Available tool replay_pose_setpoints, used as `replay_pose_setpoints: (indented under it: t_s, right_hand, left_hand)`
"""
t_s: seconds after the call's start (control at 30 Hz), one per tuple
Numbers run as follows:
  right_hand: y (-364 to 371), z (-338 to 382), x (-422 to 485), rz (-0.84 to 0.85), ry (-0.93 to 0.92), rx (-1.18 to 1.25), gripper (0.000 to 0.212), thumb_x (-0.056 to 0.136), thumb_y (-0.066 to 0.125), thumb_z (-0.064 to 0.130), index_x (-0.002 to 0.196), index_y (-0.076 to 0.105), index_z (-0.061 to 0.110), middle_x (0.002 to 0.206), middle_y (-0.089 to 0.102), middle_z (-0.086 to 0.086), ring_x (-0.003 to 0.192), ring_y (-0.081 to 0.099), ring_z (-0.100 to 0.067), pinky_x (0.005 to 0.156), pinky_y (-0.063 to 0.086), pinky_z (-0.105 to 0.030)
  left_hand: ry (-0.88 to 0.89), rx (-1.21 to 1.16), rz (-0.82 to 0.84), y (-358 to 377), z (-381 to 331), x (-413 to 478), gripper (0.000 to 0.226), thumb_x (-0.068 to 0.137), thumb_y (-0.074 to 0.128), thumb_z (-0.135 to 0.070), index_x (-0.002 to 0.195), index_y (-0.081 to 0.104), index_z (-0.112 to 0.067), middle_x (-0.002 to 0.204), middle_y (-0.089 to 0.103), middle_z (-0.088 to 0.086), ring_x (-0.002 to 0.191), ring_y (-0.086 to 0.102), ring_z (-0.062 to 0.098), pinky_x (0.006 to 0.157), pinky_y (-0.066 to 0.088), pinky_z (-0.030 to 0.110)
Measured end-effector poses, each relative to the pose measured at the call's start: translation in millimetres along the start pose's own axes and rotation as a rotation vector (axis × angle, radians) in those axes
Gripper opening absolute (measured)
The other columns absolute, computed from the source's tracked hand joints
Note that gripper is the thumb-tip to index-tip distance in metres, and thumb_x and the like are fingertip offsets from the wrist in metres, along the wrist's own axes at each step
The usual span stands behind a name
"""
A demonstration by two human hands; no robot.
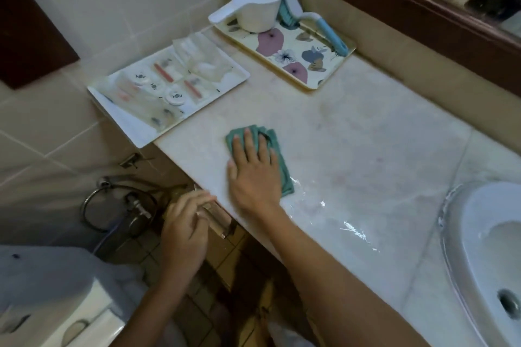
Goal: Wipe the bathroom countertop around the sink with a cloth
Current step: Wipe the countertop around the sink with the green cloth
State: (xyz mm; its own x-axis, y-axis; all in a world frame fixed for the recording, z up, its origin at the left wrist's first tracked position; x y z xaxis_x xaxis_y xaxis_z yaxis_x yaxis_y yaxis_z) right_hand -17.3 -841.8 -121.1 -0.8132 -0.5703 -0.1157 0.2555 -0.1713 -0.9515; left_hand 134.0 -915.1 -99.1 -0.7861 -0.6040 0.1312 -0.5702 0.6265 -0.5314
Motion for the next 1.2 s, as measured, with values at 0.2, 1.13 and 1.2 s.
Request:
replay_pose_setpoints:
  t_s: [0.2,1.13,1.2]
  right_hand:
    - [3.3,-31.2,-120.9,-0.051,0.038,-0.03,0.056,0.099,0.024,0.042,0.153,0.011,0.034,0.162,0.0,0.009,0.149,-0.002,-0.018,0.117,0.003,-0.041]
    - [-76.9,-258.0,-406.6,-0.605,0.822,2.452,0.048,0.052,0.081,0.012,0.097,0.072,0.0,0.093,0.071,-0.02,0.078,0.071,-0.035,0.066,0.059,-0.046]
    - [-93.1,-253.4,-425.9,-0.426,0.604,2.623,0.053,0.07,0.07,0.015,0.12,0.063,0.0,0.106,0.067,-0.021,0.091,0.067,-0.035,0.087,0.052,-0.047]
  left_hand:
    - [0.049,0.263,0.183,14.5,6.8,53.4,0.048,0.093,0.031,-0.042,0.127,0.06,-0.027,0.147,0.044,-0.006,0.134,0.036,0.018,0.103,0.031,0.047]
    - [1.125,0.053,0.836,196.5,-230.4,-193.5,0.067,0.072,0.064,-0.019,0.138,0.047,-0.02,0.154,0.035,0.002,0.14,0.035,0.021,0.099,0.039,0.035]
    - [1.301,0.11,0.924,221.4,-258.6,-232.6,0.082,0.067,0.068,-0.02,0.144,0.04,-0.021,0.157,0.029,0.003,0.145,0.026,0.023,0.098,0.038,0.037]
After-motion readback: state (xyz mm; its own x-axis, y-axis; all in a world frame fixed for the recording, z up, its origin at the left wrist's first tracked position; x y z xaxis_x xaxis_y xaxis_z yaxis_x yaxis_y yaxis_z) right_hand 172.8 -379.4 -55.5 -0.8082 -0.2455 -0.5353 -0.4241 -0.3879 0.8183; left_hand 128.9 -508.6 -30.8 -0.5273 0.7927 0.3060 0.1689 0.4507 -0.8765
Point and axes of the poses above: each hand's wrist, its own x-axis towards the middle knuckle, its own y-axis out of the palm, z = x × y, the point moved 7 cm from there along x, towards the middle knuckle
